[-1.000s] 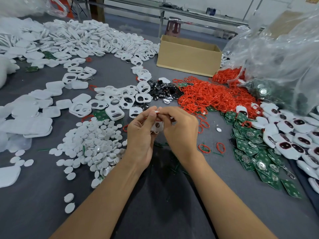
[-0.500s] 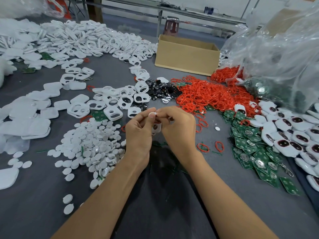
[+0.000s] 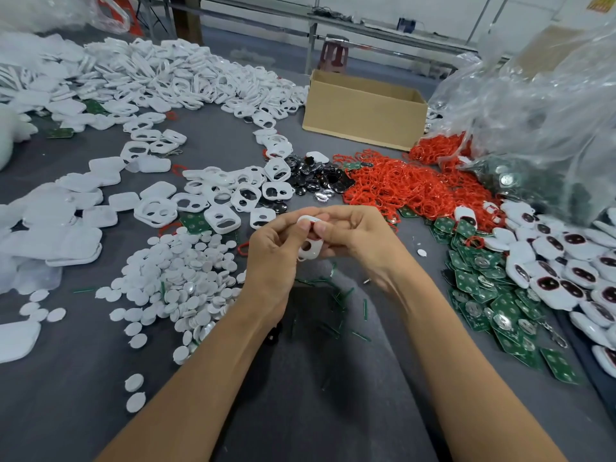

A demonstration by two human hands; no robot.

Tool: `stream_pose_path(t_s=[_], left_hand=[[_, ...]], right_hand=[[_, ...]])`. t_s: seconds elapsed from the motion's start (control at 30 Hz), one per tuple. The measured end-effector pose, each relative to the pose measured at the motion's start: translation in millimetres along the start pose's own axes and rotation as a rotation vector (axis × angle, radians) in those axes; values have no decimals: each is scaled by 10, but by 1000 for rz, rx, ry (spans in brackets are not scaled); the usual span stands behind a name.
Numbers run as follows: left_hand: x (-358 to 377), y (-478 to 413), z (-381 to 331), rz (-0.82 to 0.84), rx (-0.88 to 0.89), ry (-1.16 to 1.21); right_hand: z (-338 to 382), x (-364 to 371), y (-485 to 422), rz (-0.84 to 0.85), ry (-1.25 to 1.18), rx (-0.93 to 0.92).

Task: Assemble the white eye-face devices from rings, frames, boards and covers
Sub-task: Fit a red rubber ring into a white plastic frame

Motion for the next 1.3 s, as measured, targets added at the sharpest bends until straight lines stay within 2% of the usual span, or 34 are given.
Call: stream_pose_path(t_s=[0.23, 0.43, 0.63, 0.77, 0.87, 1.03, 1.13, 1.3], left_hand=[[6, -4, -3, -85, -10, 0], [22, -11, 0, -14, -20, 88], [11, -9, 28, -37, 1, 49], [-13, -47, 9, -59, -42, 246], [-33, -57, -18, -51, -96, 395], [-35, -49, -19, 17, -121, 272], [9, -44, -8, 50, -119, 236], [20, -27, 24, 70, -142, 242]], right_hand=[[19, 110, -13, -103, 224, -50], [7, 122, -35, -82, 124, -76], [-65, 150, -75, -199, 257, -105], [-40, 124, -62, -122, 148, -158], [33, 11, -32, 5, 194, -221], [127, -59, 34, 164, 222, -260], [110, -45, 25, 188, 224, -251], [103, -77, 21, 155, 58, -214]])
Point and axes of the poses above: each hand's wrist, its own y-axis away from the middle knuckle, its own x-axis out of the palm, z = x × y, the point moved 2 cm from there along -y, towards the middle knuckle, and after that the axes turned 3 degrees about z, right-handed, at the moved point
